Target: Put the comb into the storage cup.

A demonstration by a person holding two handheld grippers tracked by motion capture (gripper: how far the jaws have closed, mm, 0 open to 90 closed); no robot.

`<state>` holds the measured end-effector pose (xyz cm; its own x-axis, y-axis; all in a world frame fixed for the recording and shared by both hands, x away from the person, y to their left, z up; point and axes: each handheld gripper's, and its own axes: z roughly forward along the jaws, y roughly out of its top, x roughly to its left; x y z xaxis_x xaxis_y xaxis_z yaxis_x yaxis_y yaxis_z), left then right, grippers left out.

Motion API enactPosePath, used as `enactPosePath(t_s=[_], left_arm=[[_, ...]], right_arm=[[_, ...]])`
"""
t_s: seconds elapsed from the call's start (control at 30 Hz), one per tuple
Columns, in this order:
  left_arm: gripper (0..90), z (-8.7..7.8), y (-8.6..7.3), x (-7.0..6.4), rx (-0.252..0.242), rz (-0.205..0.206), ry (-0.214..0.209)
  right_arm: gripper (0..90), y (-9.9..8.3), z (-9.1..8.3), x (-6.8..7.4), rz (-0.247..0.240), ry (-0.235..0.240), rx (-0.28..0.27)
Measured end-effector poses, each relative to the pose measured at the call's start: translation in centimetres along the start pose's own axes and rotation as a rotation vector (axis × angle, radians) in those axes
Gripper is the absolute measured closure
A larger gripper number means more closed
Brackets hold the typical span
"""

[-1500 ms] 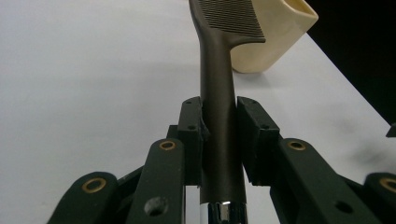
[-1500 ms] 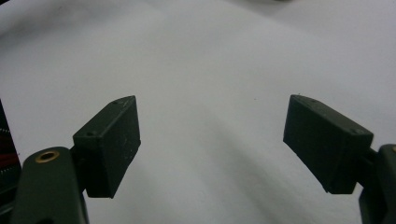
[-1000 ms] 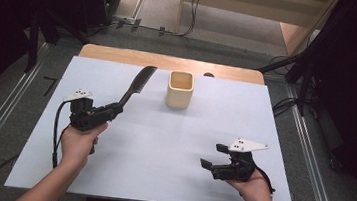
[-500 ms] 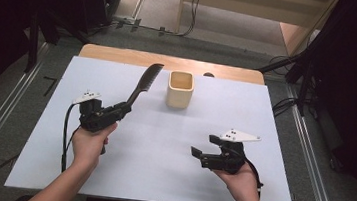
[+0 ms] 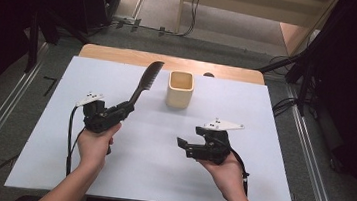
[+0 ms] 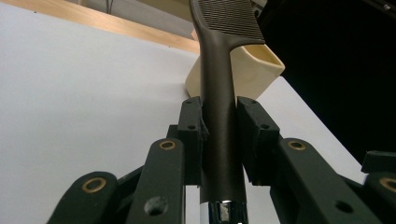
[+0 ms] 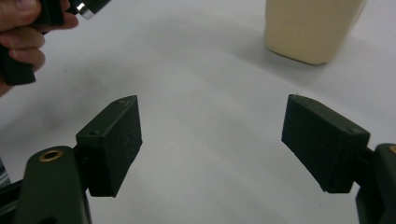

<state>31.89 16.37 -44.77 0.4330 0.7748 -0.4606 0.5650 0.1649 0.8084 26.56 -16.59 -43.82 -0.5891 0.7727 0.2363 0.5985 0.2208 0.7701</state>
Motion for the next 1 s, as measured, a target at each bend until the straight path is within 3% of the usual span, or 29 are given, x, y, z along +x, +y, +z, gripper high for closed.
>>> enactPosePath(t_s=[0.57, 0.7, 1.0], left_arm=[[73.3, 0.5, -1.4, -0.4, -0.040, 0.000, -0.014], [73.3, 0.6, -1.7, -0.6, -0.063, -0.002, -0.043], [73.3, 0.7, -2.3, -0.9, -0.085, -0.011, -0.044]], right_arm=[[20.9, 3.5, 2.2, 1.0, 0.064, 0.030, -0.054], [21.1, 4.1, 2.7, 1.2, 0.065, 0.026, -0.059], [22.0, 5.2, 4.0, 1.7, 0.079, 0.033, -0.066]])
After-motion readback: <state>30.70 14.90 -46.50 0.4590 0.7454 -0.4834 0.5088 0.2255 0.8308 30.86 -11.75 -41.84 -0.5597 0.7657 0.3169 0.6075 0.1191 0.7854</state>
